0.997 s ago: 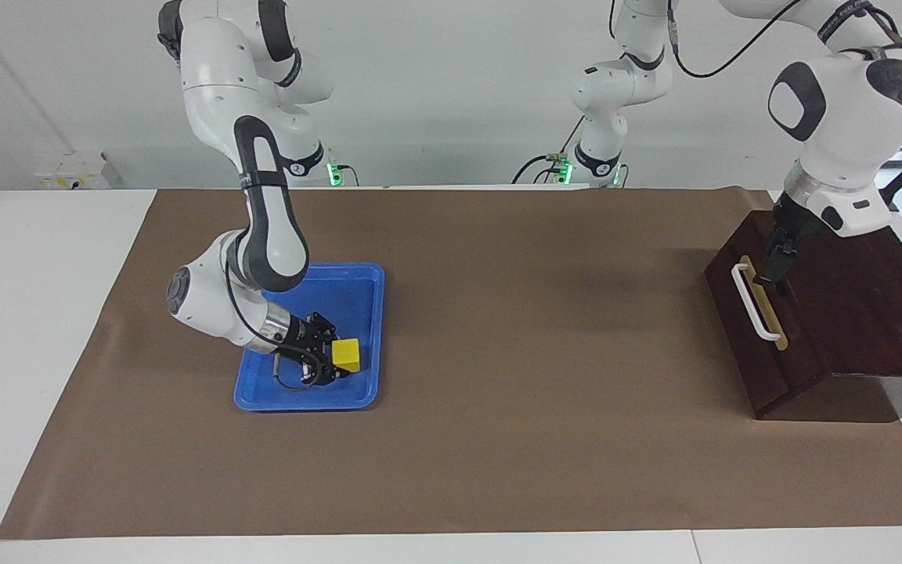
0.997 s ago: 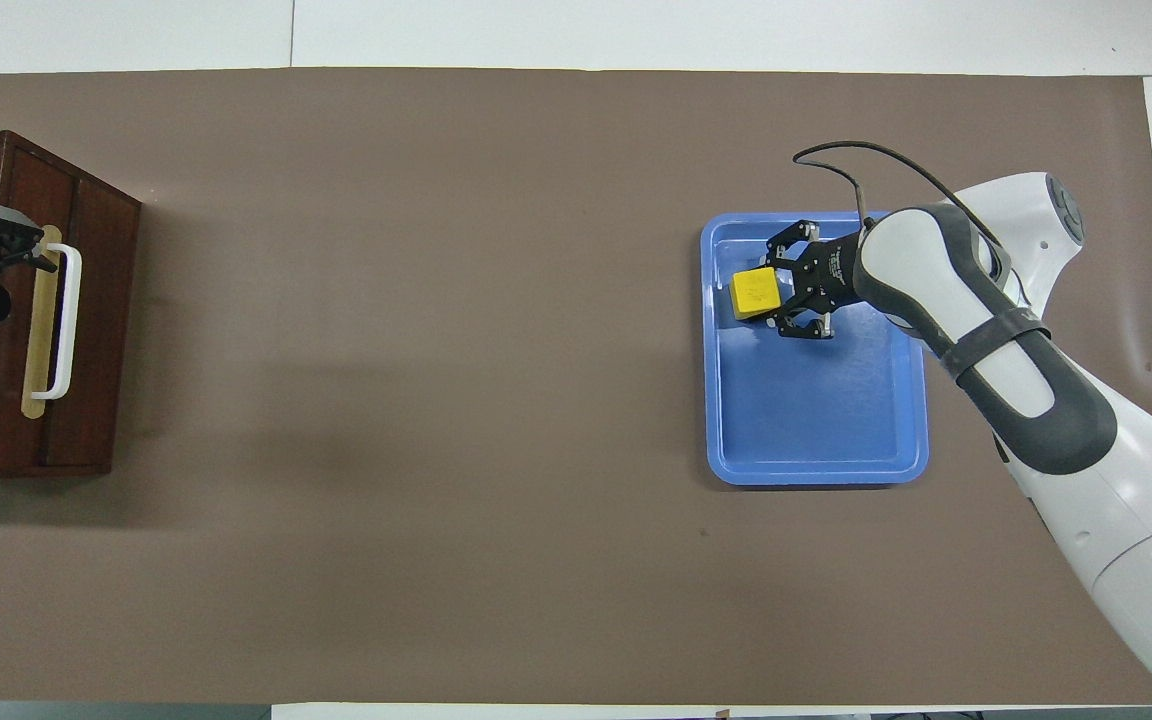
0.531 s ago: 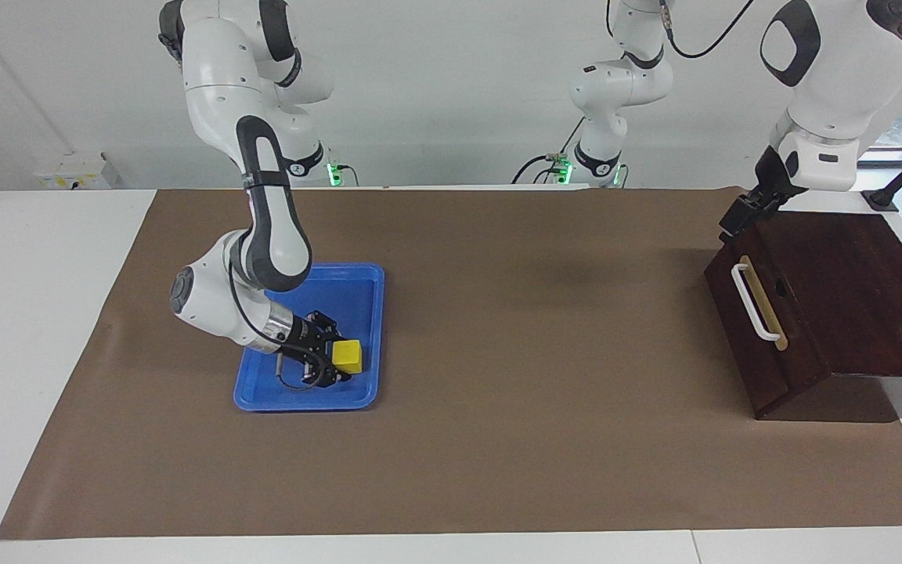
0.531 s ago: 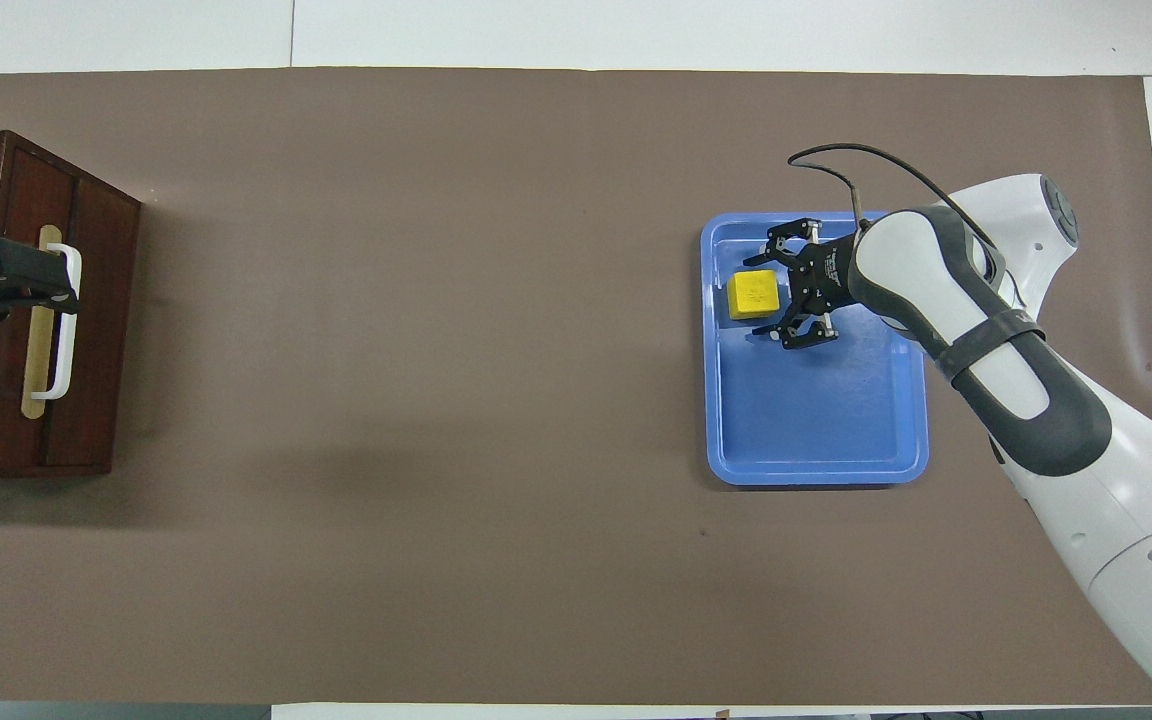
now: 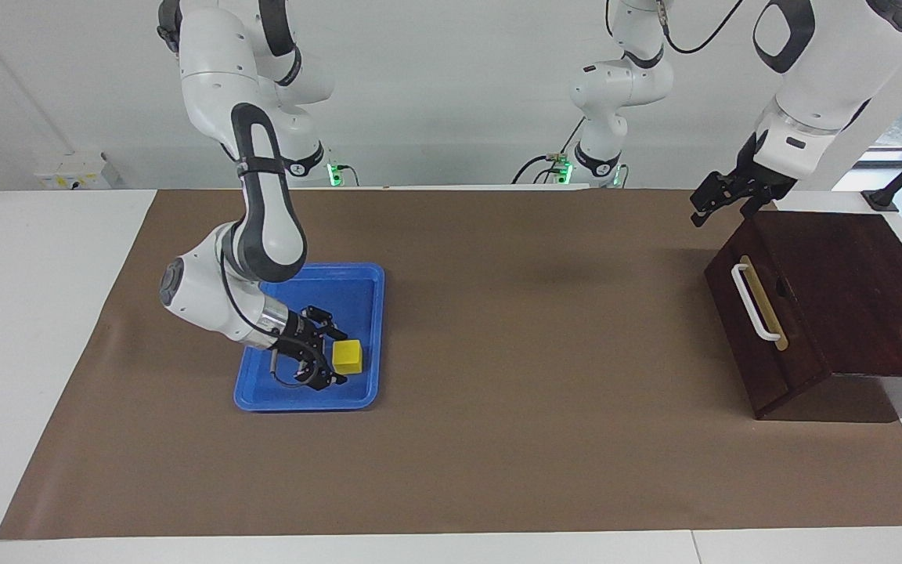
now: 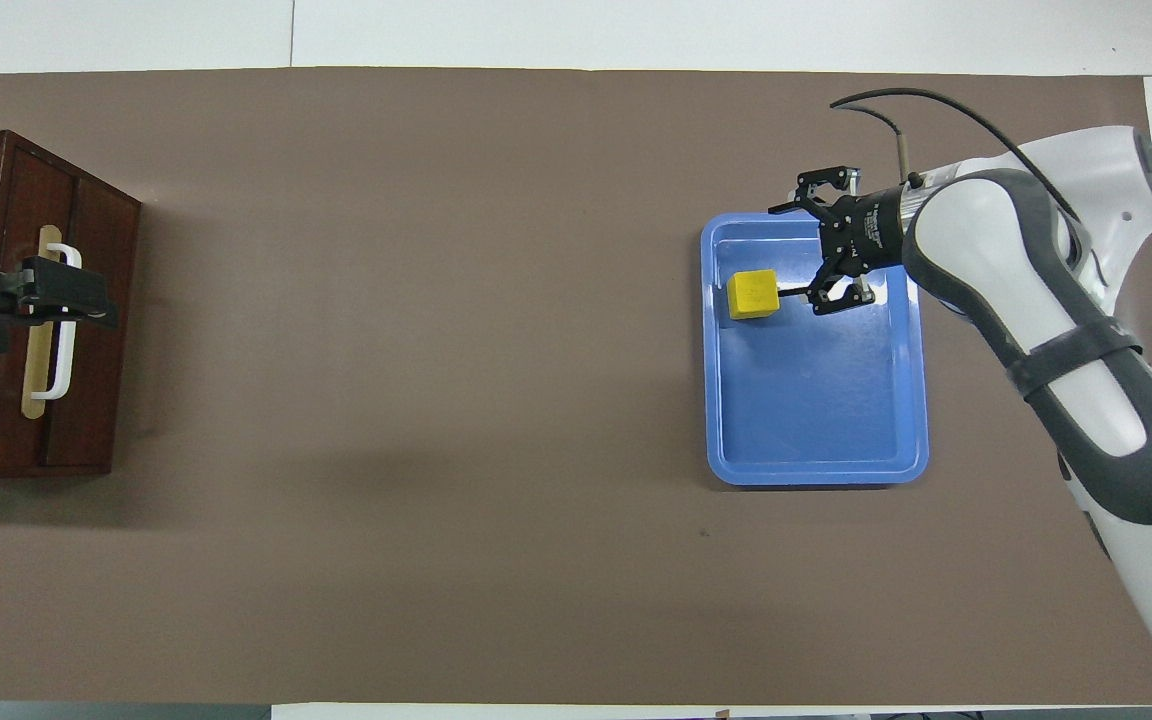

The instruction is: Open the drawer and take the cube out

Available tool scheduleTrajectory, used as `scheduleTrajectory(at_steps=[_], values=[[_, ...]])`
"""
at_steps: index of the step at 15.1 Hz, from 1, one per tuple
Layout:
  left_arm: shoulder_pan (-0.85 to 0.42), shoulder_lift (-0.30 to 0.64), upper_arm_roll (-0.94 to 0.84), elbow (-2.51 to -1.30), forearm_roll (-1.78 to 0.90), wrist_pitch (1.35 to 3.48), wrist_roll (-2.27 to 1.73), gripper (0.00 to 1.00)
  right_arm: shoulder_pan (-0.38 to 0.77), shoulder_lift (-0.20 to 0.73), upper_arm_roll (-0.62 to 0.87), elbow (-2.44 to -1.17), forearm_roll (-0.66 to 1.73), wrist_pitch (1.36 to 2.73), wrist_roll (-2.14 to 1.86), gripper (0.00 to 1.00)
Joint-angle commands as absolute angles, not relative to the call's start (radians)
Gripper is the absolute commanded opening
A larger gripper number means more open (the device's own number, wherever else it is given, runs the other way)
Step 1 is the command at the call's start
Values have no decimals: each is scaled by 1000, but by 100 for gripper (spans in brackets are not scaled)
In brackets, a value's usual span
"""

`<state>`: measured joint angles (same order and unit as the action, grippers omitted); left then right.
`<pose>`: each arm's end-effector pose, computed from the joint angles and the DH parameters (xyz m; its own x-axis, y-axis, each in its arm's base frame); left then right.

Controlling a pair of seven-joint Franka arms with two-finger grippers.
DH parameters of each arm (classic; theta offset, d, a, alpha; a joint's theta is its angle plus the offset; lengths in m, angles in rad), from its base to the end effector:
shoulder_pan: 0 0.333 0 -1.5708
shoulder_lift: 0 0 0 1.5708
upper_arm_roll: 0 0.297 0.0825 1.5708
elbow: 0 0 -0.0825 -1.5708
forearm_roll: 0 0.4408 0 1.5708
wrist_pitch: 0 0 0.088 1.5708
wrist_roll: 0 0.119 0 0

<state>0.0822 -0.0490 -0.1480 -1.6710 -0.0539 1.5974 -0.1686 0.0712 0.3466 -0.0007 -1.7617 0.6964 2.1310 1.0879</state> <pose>0.5957 -0.0472 0.5722 0.9940 0.1043 -0.0326 0.1056 -0.9935 0.0417 0.6923 0.0837 0.3233 0.2026 -0.8256 -0.5266 -0.9755 -0.1235 -0.1818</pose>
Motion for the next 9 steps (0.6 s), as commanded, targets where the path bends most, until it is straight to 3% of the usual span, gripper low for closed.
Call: scheduleTrajectory(at_steps=[1, 4, 9], values=[[71, -42, -141, -1665, -64, 1602, -126, 100, 61, 234, 3, -1781, 559, 2106, 1082, 100], [31, 32, -146, -1565, -57, 1575, -123, 100, 49, 157, 5, -1779, 399, 2044, 965, 100], [29, 6, -146, -1614, -58, 1562, -75, 100, -49, 75, 3, -1682, 215, 1733, 457, 100]])
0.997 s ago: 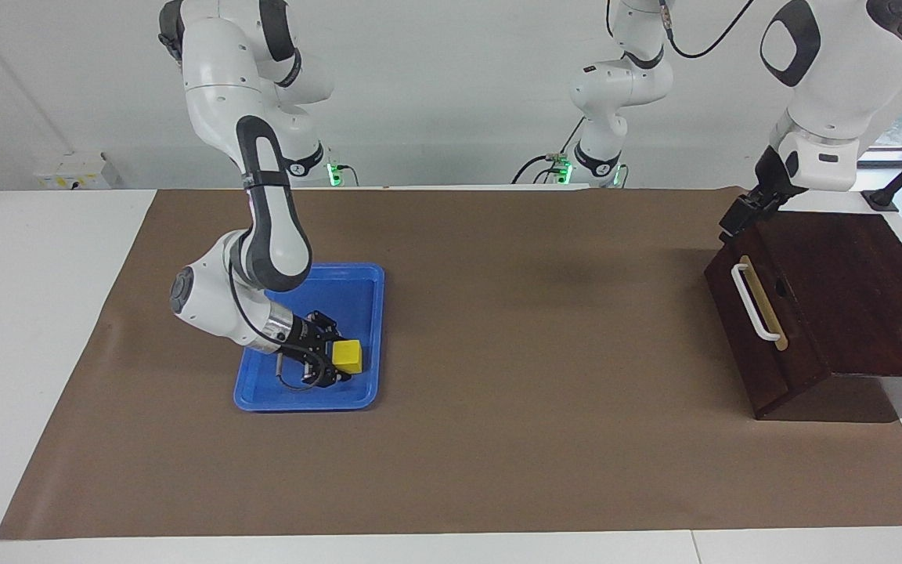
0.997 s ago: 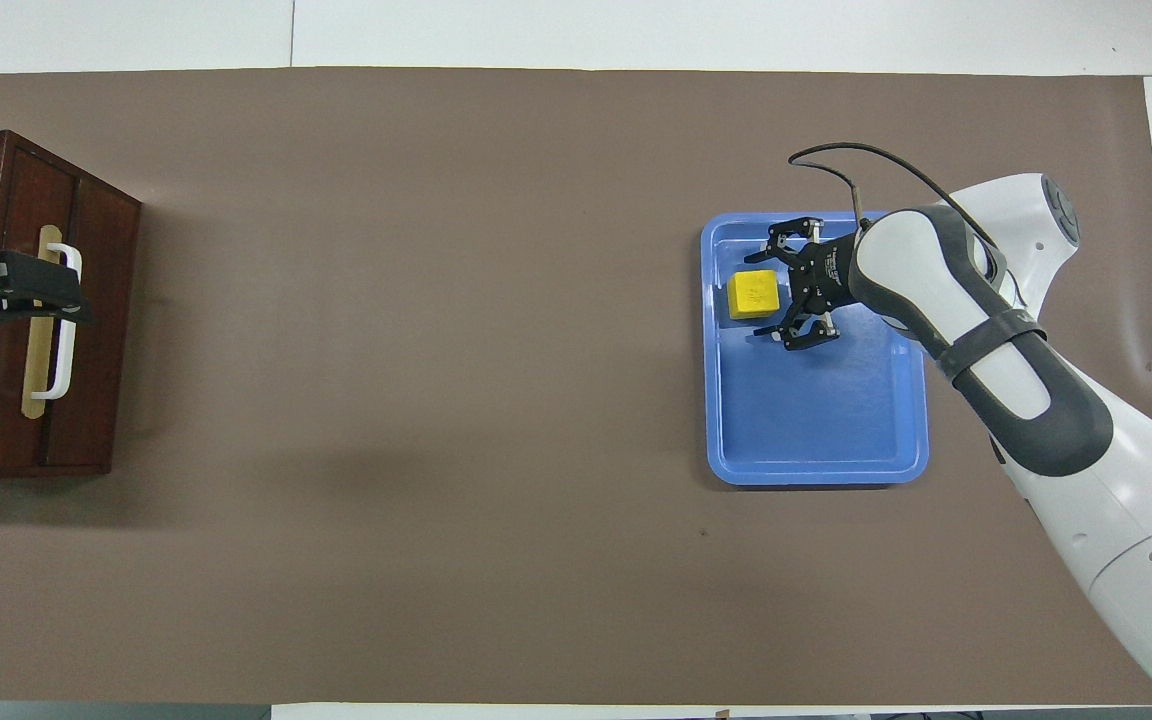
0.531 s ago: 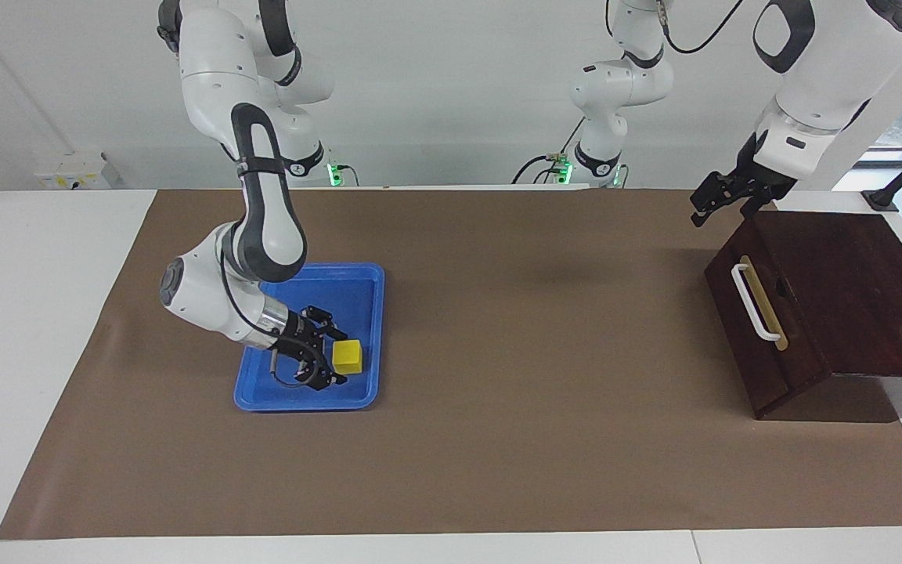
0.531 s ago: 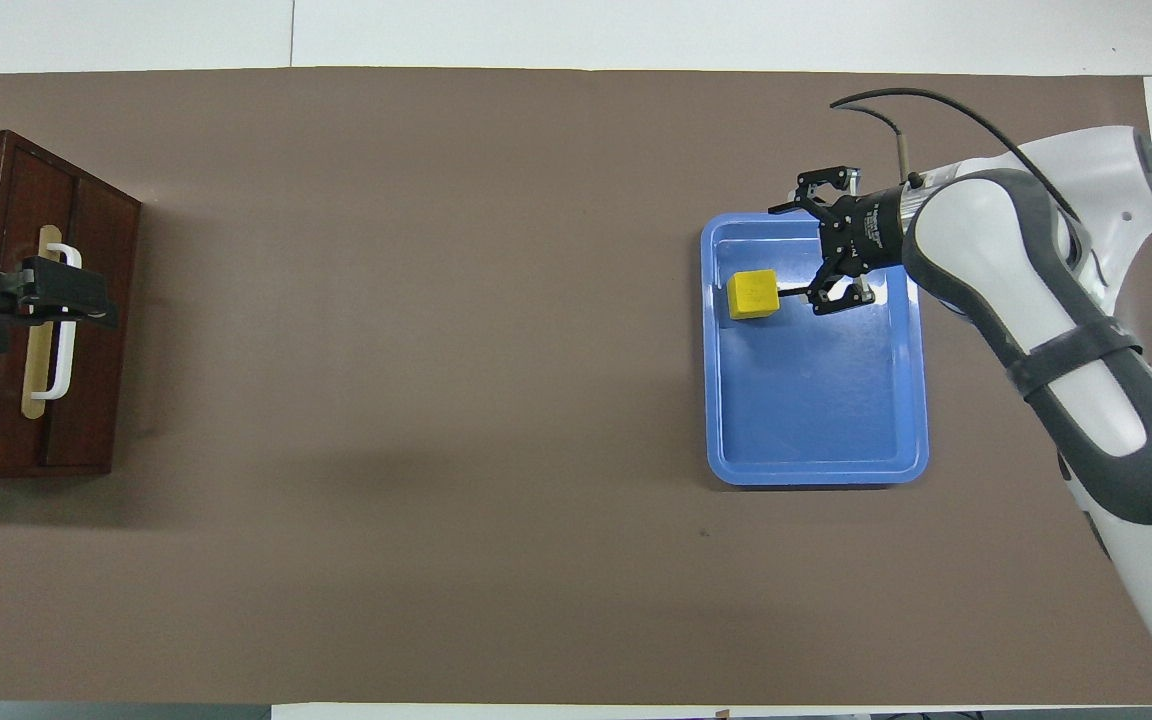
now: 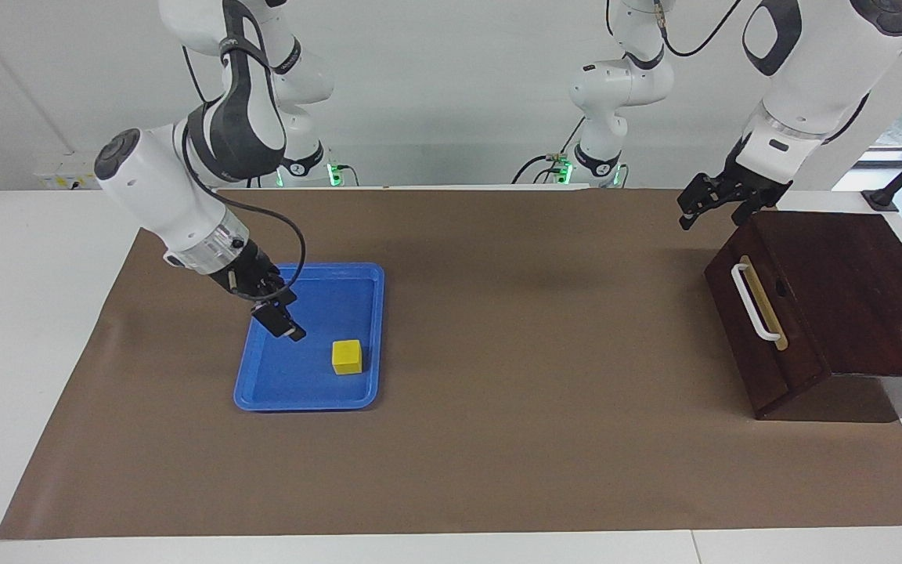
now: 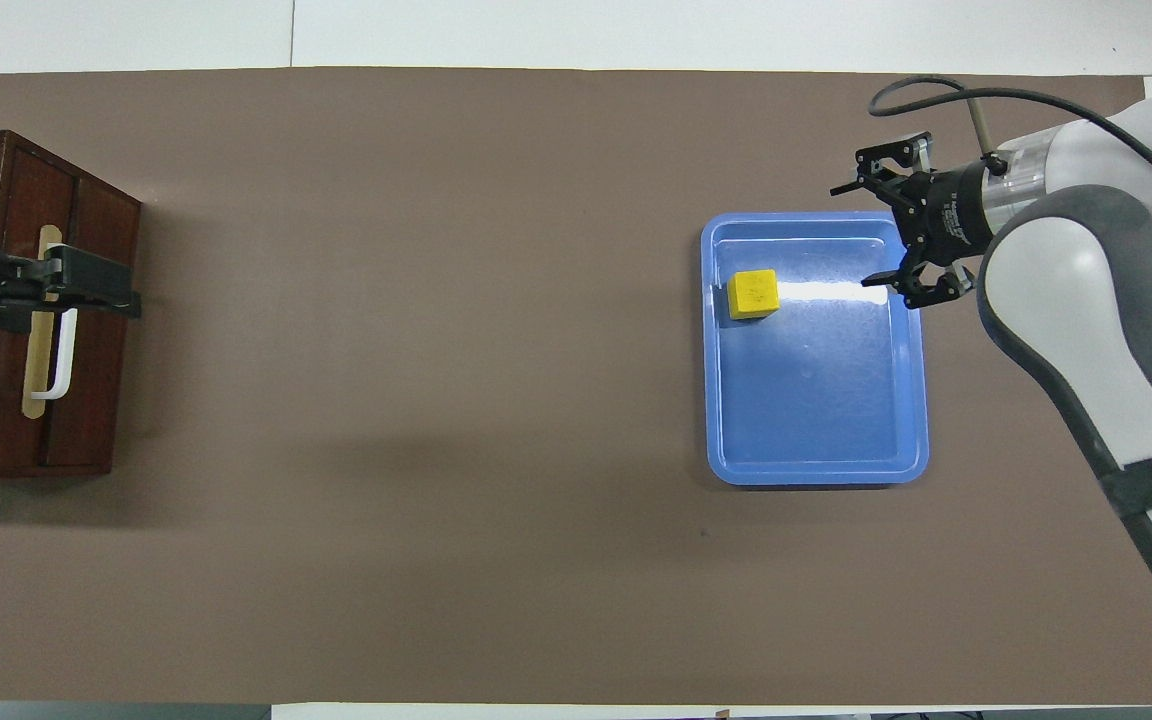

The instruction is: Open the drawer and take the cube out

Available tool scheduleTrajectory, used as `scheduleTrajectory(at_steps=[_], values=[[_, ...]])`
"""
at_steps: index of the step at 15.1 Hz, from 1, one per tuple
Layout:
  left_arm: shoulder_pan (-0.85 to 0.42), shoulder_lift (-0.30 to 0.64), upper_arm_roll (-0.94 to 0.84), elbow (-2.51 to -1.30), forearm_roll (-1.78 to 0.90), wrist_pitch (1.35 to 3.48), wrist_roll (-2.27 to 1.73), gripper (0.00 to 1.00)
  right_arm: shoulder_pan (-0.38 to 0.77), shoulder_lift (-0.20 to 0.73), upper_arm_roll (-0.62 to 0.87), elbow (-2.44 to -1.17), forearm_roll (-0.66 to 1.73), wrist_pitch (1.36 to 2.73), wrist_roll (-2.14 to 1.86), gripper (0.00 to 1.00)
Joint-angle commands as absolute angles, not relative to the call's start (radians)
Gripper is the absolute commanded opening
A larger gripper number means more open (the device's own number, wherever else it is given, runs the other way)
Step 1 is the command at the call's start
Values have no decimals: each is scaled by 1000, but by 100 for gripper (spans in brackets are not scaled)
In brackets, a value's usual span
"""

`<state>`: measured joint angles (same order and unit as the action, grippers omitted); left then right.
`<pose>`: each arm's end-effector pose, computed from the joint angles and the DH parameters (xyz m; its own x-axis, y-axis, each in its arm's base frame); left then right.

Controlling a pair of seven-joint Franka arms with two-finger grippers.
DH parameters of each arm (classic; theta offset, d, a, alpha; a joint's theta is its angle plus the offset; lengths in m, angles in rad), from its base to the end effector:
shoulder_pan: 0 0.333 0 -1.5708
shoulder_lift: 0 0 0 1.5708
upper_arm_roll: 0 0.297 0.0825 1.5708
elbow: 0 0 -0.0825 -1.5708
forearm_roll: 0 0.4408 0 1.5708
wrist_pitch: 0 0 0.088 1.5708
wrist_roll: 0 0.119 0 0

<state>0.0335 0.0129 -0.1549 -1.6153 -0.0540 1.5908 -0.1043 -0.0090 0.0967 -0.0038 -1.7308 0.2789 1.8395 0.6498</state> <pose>0.6094 -0.0802 0.5641 0.9989 -0.0161 -0.0429 -0.0139 -0.9986 0.0517 0.6487 0.0169 0.4740 0.7435 -0.6495 -0.1592 -0.6682 -0.7128 -0.2130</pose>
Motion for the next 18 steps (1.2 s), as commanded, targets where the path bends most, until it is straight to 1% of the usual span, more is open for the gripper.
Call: scheduleTrajectory(at_steps=[1, 4, 6, 7, 9, 10, 11, 13, 15, 16, 18], values=[[29, 6, -144, -1614, -55, 1557, -66, 100, -66, 60, 3, -1665, 186, 1685, 358, 100], [11, 6, -147, -1617, -8, 1557, -51, 100, -97, 2, 6, -1637, 82, 1612, 87, 100], [11, 5, -147, -1618, -8, 1562, -51, 100, -101, -24, 9, -1629, 29, 1600, -58, 100], [11, 5, -147, -1618, -8, 1563, -51, 100, -101, -25, 11, -1606, -1, 1567, -111, 100], [11, 5, -147, -1618, -8, 1560, -54, 100, -107, 3, 20, -1490, -6, 1417, -121, 100], [11, 5, -147, -1620, -9, 1560, -57, 100, -116, 5, 20, -1485, 1, 1373, -115, 100], [11, 5, -147, -1620, -9, 1563, -60, 100, -121, -1, 20, -1496, 2, 1361, -114, 100], [9, 5, -149, -1620, -9, 1566, -63, 100, -120, -37, 21, -1566, -8, 1371, -109, 100], [9, 5, -147, -1621, -9, 1566, -61, 100, -120, -64, 21, -1636, -11, 1440, -103, 100], [12, 5, -147, -1621, -9, 1566, -61, 100, -117, -69, 20, -1647, -15, 1471, -103, 100], [15, -1, -147, -1629, -9, 1565, -61, 100, -109, -66, 20, -1641, -52, 1480, -109, 100]])
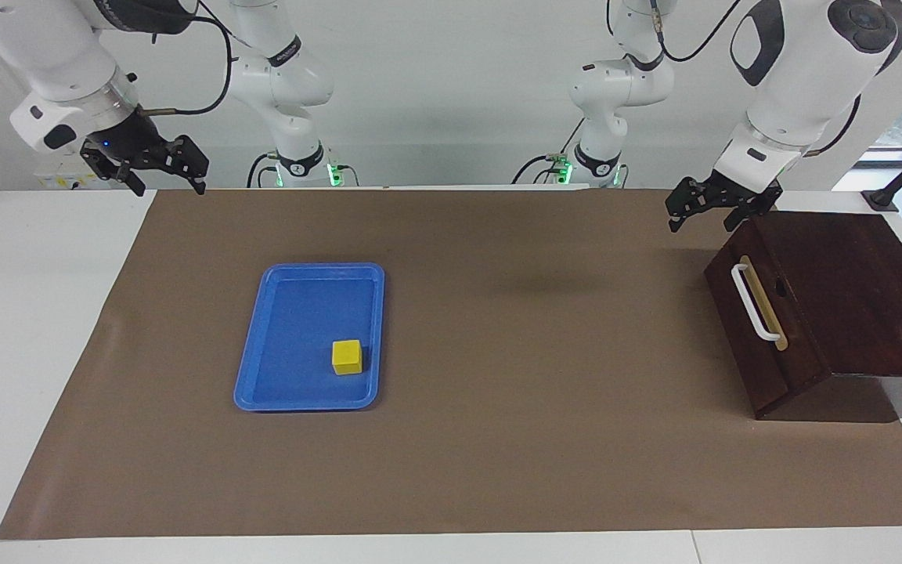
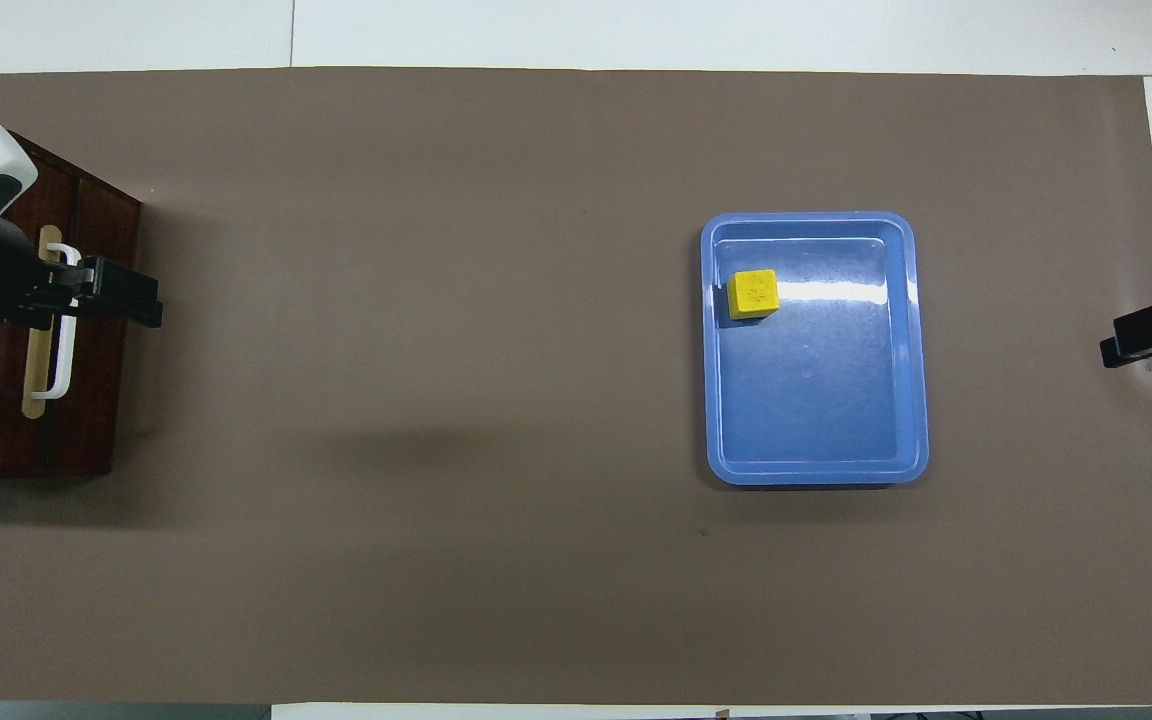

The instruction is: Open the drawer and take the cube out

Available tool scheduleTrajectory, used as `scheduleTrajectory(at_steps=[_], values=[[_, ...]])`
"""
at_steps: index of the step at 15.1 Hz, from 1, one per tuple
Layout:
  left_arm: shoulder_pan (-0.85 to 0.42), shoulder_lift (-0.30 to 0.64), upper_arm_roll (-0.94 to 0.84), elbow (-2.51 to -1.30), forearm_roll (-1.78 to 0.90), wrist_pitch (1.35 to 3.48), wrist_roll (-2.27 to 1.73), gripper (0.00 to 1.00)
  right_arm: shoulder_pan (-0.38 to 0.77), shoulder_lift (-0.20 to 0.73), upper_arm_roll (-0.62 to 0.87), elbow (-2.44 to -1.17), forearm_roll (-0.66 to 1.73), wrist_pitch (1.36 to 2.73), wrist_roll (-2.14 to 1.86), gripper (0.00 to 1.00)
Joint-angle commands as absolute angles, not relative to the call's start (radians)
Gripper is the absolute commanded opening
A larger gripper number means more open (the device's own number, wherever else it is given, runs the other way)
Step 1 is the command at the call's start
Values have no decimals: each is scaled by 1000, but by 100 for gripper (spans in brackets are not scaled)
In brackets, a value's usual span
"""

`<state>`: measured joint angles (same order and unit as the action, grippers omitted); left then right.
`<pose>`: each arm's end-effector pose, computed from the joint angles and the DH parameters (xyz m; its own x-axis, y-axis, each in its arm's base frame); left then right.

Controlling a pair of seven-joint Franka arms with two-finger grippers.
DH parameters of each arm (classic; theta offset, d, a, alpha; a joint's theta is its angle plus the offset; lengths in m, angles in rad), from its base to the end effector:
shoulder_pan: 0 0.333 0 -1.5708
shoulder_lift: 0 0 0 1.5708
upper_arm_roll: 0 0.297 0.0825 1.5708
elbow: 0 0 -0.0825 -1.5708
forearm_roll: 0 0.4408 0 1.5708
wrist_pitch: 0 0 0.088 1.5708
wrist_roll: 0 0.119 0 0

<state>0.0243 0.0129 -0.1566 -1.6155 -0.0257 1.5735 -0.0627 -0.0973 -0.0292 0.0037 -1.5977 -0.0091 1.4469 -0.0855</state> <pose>0.6068 -0.0833 0.5624 0.9960 -0.0694 -0.0563 -0.0681 -0.9974 0.0242 0.5846 -0.0560 0.5870 0.9925 -0.0085 -0.1216 -0.0088 -1.0000 -0.0012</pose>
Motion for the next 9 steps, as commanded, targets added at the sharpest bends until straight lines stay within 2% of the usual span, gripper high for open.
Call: scheduleTrajectory(at_steps=[1, 9], values=[[15, -3, -147, -1635, -9, 1565, -61, 100, -107, -61, 20, -1637, -60, 1488, -112, 100], [23, -9, -135, -1637, -9, 1566, -61, 100, -107, -54, 20, -1598, -52, 1454, -101, 100]])
